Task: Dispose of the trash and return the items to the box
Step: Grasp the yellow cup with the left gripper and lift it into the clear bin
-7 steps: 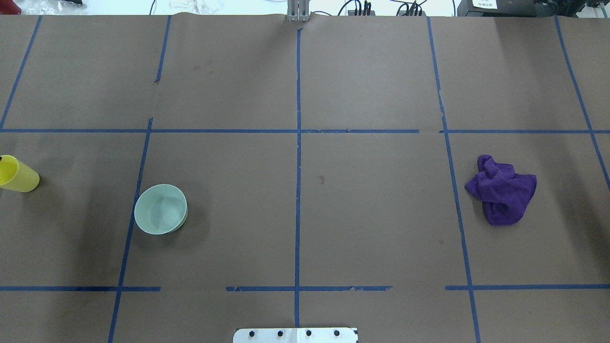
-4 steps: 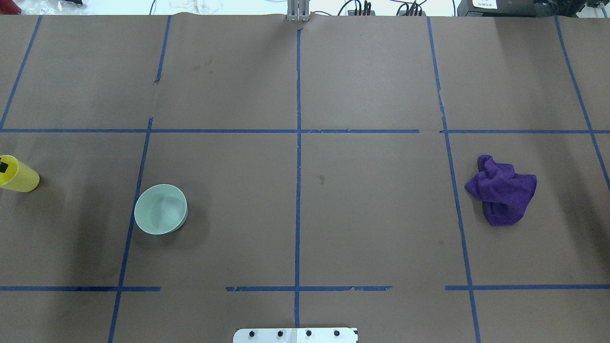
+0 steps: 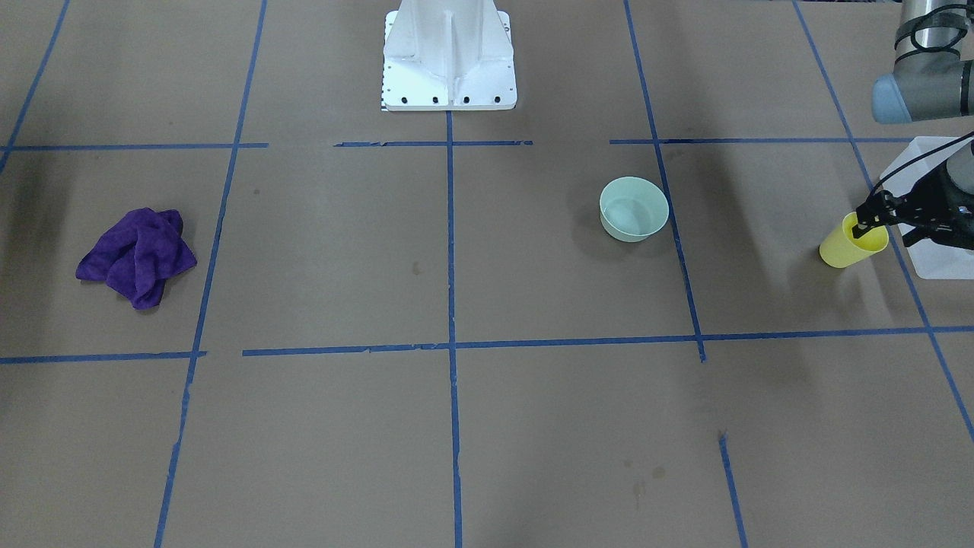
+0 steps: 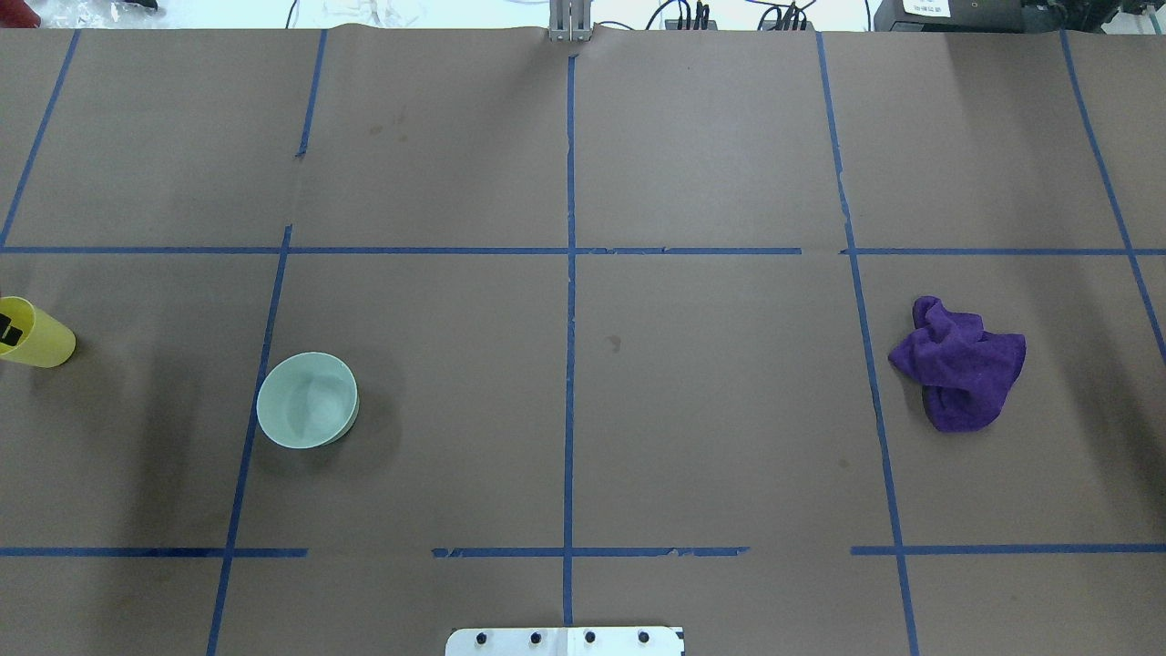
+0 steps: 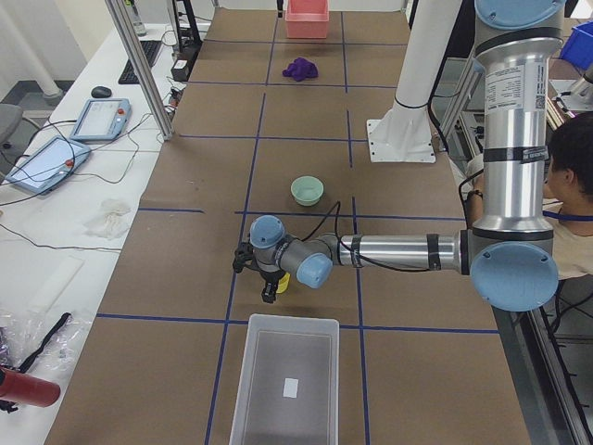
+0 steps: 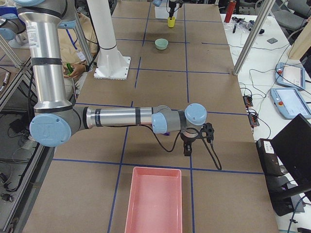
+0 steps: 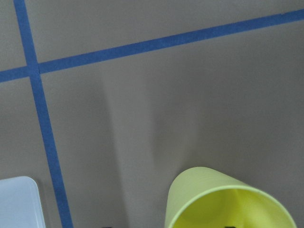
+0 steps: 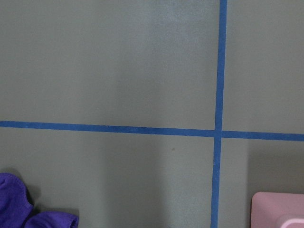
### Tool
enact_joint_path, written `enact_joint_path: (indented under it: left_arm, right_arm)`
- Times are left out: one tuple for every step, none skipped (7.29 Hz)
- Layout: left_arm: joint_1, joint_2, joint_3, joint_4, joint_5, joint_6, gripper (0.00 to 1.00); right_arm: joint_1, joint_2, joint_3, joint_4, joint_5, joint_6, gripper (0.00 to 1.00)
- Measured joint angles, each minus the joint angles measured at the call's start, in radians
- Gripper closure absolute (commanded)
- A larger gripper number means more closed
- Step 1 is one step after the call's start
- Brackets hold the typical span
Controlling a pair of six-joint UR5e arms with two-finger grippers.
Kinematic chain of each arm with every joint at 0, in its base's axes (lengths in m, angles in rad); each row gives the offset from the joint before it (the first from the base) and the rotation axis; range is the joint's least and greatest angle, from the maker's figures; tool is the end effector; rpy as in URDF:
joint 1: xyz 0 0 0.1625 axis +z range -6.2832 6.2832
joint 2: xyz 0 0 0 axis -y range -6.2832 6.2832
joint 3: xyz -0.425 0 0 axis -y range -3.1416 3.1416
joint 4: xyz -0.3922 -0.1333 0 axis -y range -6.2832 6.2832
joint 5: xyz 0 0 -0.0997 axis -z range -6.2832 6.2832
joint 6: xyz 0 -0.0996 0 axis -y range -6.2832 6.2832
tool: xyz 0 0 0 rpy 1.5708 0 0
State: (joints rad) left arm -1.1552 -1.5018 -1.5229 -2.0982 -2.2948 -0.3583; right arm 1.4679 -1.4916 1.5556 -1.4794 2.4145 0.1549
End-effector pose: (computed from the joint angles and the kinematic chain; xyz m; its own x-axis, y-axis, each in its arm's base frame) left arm 0.1328 -0.4676 0.6609 0.6717 0.2156 -0.7087 -0.1438 0.9765 0.1607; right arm 0.0038 -0.5370 0.6111 0.6572 -0.0295 0.7531 0.0001 0.9992 0.0390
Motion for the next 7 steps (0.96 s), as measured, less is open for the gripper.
enact_joint_path:
  left_arm:
    - [0.001,-0.002,0.001,0.001,0.0,-0.001,1.0]
    - [0.001,-0.003,0.002,0.002,0.0,-0.001,1.0]
    - [0.0,-0.004,-0.005,0.002,0.002,-0.001,1.0]
    - [-0.002,-0.002,-0.036,0.005,0.006,0.003,1.0]
    - [-0.012,0.002,-0.096,0.024,0.008,0.005,1.0]
    - [-0.048,0.003,-0.159,0.07,0.008,0.009,1.0]
    - [-0.115,0.002,-0.214,0.133,0.007,0.045,1.0]
  right_arm:
    - [-0.001,0.002,0.002,0.0,0.0,0.0,0.0]
    - [-0.001,0.004,0.006,0.001,0.0,0.0,0.0]
    - [-0.001,0.006,0.01,0.001,0.002,0.001,0.0]
    - [-0.003,0.008,0.013,0.001,0.008,0.001,0.0]
    - [-0.01,0.007,0.017,0.015,0.019,0.0,0.0]
    - [-0.026,-0.001,0.019,0.06,0.027,0.004,0.0]
    - [-0.051,-0.011,0.02,0.111,0.033,0.028,0.0]
